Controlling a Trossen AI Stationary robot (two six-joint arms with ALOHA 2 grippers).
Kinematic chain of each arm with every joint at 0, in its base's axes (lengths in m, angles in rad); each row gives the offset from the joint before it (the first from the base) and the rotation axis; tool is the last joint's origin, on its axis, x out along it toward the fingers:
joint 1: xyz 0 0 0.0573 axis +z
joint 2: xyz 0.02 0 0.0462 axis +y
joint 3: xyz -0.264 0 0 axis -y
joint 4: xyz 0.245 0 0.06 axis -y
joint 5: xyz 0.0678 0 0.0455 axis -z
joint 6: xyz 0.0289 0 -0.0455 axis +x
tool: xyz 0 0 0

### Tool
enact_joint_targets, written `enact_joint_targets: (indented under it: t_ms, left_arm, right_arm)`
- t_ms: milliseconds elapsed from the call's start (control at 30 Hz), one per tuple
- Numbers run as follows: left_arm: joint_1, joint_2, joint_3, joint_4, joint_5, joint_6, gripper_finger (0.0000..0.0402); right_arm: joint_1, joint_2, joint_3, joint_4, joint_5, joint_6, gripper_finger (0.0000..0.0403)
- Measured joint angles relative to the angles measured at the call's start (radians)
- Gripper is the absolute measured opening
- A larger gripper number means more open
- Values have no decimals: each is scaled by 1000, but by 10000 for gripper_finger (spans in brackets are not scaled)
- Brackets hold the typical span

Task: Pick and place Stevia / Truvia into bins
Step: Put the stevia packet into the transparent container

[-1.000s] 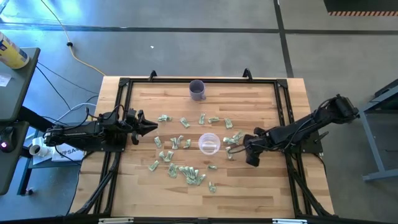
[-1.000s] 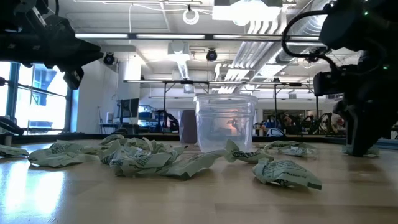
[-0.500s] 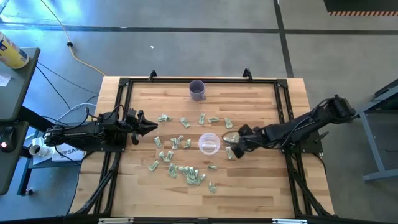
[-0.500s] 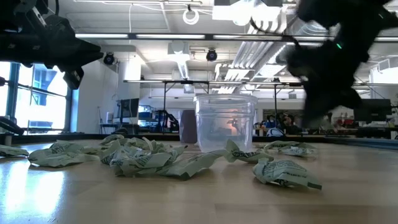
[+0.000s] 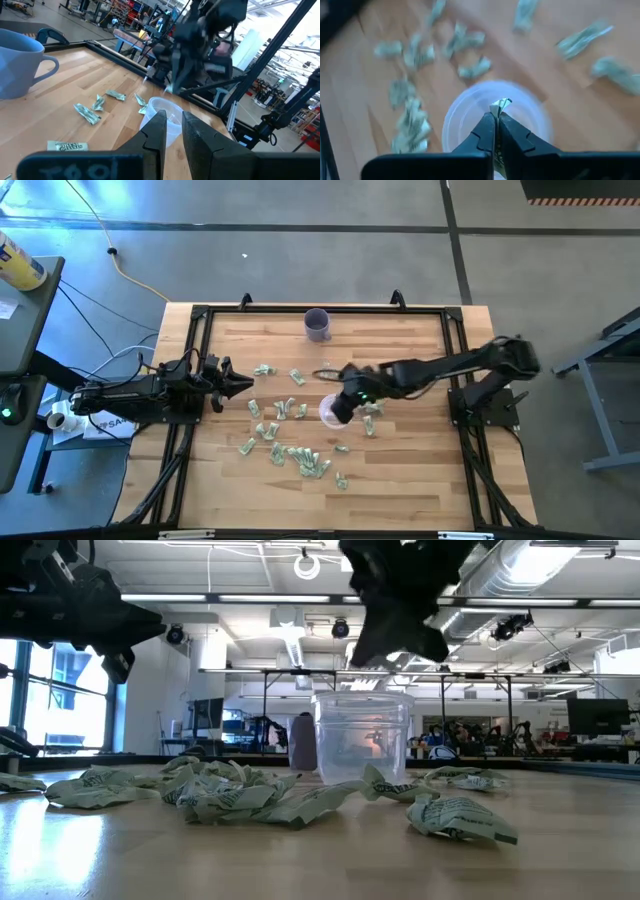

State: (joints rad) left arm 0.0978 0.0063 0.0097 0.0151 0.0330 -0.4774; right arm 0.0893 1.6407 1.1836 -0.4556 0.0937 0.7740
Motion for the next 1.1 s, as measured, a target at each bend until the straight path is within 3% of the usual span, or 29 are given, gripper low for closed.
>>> enact_joint_targets:
  t_ms: [200, 400, 533, 633, 700, 800, 967, 1100]
  left_arm:
    - [0, 0, 0, 0, 0, 0, 97]
    - [0, 0, 0, 0, -1, 0, 97]
    - [0, 0, 0, 19, -79, -58, 97]
    - [0, 0, 0, 32, -154, -93, 97]
    - [0, 0, 0, 45, -153, -193, 97]
    - [-1, 2, 5, 97, -149, -503, 97]
    - [0, 11, 7, 119, -367, -558, 97]
    - [0, 11, 9, 134, -400, -653, 97]
  right_arm:
    - [29, 126, 117, -114, -26, -101, 50]
    - [46, 141, 197, -229, 34, -252, 156]
    - [53, 111, 267, -383, 206, -351, 230]
    - [63, 54, 284, -473, 315, -433, 259]
    - [54, 6, 253, -542, 305, -446, 263]
    - [41, -86, 165, -622, 305, -428, 262]
    - [43, -292, -18, -616, 314, -332, 260]
    - [27, -413, -174, -552, 295, -289, 259]
